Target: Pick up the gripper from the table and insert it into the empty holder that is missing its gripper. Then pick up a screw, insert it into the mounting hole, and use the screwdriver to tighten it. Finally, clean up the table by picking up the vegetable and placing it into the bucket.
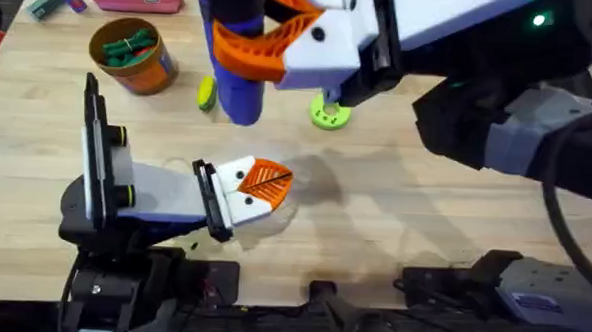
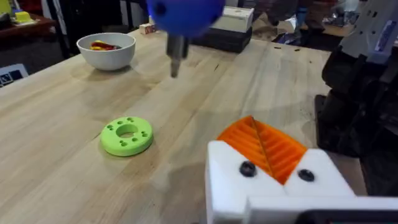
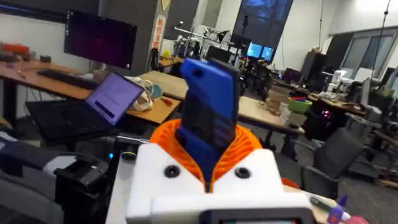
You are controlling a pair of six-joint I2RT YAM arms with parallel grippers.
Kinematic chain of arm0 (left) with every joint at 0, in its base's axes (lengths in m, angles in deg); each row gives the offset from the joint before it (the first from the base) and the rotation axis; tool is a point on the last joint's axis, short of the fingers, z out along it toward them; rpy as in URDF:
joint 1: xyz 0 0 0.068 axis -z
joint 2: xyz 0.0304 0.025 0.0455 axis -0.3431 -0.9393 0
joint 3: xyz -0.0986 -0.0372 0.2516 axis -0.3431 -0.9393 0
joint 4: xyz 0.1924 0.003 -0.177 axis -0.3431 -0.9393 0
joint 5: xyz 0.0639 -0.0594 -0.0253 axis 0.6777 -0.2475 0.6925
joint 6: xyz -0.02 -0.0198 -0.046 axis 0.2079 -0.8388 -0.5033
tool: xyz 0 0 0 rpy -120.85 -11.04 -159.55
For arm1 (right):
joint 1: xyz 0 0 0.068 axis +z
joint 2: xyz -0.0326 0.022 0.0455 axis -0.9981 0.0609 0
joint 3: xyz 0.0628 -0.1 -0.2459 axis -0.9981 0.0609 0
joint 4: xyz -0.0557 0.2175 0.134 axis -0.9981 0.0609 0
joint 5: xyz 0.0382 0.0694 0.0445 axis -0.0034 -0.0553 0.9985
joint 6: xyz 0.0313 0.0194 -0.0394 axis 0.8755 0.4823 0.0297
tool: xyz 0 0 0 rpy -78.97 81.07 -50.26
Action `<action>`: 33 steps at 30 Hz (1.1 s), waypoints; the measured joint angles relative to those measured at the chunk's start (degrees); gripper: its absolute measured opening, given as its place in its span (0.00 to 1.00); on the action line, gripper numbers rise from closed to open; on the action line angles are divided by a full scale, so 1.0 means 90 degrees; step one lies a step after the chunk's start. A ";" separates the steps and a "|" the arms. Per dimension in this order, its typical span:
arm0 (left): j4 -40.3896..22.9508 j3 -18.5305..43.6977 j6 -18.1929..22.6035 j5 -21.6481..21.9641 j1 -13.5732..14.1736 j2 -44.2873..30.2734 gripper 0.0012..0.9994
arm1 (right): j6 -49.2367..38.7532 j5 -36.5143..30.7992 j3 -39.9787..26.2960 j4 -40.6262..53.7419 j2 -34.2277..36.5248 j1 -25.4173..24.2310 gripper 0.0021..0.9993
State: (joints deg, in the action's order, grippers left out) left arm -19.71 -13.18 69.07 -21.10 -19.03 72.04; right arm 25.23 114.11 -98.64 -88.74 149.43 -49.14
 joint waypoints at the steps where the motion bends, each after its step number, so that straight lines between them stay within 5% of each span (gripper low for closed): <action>1: 0.0000 0.0000 0.0000 0.0002 0.0000 0.0000 0.01 | 0.0026 -0.0006 0.0026 0.0003 0.0000 0.0007 0.02; 33: 0.0000 0.0000 0.0000 0.0002 0.0000 0.0000 0.01 | 0.0279 0.0593 0.0047 0.0372 0.0000 0.0444 0.02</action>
State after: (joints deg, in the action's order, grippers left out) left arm -19.71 -13.18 69.07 -21.08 -19.03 72.04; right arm 27.74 119.45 -98.22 -85.39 149.43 -45.14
